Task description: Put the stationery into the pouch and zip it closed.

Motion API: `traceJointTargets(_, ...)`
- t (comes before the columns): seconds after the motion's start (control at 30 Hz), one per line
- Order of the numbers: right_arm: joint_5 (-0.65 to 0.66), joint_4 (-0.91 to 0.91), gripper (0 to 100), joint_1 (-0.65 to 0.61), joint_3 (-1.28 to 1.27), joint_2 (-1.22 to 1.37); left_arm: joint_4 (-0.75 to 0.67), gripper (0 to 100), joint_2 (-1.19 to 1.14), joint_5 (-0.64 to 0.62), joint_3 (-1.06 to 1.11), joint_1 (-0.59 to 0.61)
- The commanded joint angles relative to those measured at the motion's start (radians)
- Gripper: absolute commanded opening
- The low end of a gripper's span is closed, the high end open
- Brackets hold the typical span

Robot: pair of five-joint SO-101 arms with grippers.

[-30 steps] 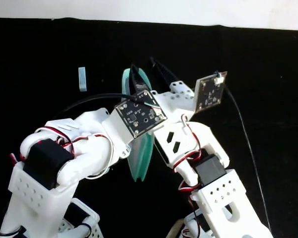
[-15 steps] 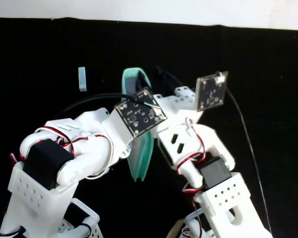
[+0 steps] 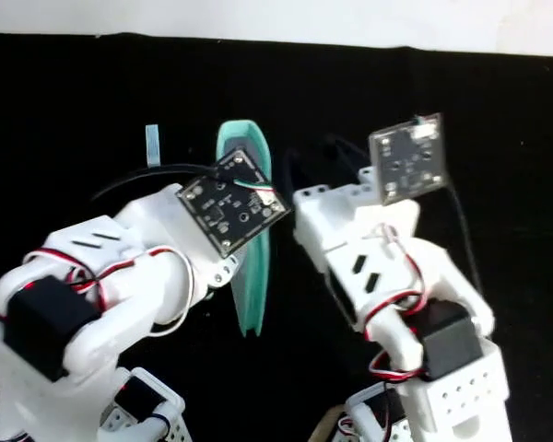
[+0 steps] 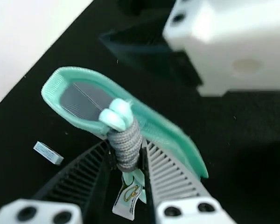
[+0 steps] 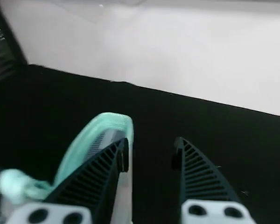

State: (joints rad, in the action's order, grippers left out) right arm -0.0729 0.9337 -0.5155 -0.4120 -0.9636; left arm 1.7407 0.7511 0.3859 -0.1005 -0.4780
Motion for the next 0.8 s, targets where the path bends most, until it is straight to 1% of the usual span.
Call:
traceJointTargets(0.0,0.011,0.015,15.6,0.091,0.079,-0.019,0.018,1,0.01,-0.006,-0.065,0.015)
traceJointTargets(0.07,0.011,0.013,15.6,0.122,0.081,-0.019,0.018,1,0.015,-0.005,-0.068,0.03)
traceJointTargets(0.17,0.009,0.013,15.6,0.134,0.077,-0.012,0.018,1,0.033,-0.005,-0.087,0.094)
traceJointTargets(0.3,0.005,0.012,15.6,0.134,0.076,-0.01,0.018,1,0.053,-0.005,-0.131,0.239)
traceJointTargets(0.37,-0.054,0.007,15.6,0.136,0.076,-0.008,0.018,1,0.054,-0.005,-0.133,0.297)
traceJointTargets(0.43,-0.11,-0.024,15.6,0.136,0.065,-0.007,0.018,1,0.054,-0.005,-0.133,0.343)
traceJointTargets(0.53,-0.143,-0.096,15.6,0.136,0.03,0.019,0.018,1,0.054,-0.005,-0.148,0.378)
traceJointTargets(0.63,-0.144,-0.153,15.6,0.136,0.015,0.082,0.018,1,0.054,-0.005,-0.177,0.41)
traceJointTargets(0.77,-0.144,-0.22,15.6,0.136,0.018,0.171,0.017,1,0.054,-0.005,-0.191,0.49)
